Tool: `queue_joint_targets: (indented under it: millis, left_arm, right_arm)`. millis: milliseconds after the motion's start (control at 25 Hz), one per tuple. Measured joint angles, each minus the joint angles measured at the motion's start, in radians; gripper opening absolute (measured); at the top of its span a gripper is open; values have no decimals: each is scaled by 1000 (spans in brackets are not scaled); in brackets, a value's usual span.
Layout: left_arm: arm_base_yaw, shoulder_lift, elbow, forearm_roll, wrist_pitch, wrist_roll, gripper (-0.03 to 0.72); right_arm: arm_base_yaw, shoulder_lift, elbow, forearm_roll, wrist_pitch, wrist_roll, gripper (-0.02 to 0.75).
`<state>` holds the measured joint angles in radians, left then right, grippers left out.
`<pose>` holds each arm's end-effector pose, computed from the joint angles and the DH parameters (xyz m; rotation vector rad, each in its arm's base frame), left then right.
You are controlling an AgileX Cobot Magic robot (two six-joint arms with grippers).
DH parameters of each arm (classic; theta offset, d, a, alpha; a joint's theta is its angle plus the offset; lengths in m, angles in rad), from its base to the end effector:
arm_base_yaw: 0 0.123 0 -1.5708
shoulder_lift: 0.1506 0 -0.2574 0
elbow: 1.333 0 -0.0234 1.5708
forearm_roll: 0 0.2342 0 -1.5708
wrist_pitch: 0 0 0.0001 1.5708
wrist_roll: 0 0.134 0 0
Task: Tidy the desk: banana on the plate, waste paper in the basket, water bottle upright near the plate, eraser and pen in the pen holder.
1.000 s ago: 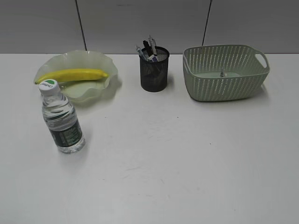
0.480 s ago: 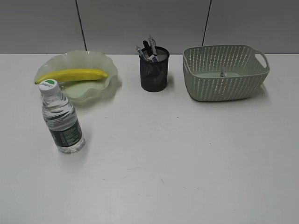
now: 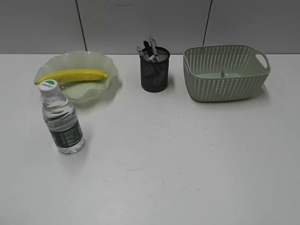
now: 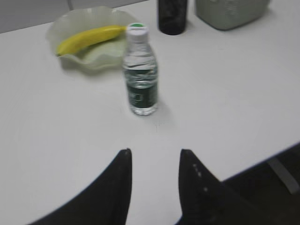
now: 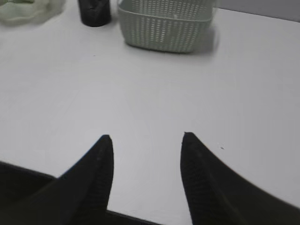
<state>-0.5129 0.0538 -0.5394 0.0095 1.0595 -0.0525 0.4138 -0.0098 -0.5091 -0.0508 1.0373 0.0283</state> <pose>0.0445 -0.0238 0.2591 0.4730 2.0200 -0.3375 0.0444 0.0131 0.2558 -0.3825 1.9712 0.2230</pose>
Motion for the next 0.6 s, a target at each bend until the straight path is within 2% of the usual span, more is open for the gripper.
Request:
queue_joint_targets:
  millis: [200, 280, 360, 600]
  left_arm:
    - [320, -46, 0, 1, -2, 0, 245]
    - [401, -60, 0, 1, -4, 0, 244]
    - [441, -60, 0, 1, -3, 0, 243]
    - [445, -60, 0, 1, -3, 0, 241]
  right_arm:
    - [-251, 0, 0, 0, 0, 0, 381]
    - [-314, 0, 0, 0, 0, 0, 381]
    - [-348, 0, 0, 0, 0, 0, 381]
    - [-355, 0, 0, 1, 0, 0, 381]
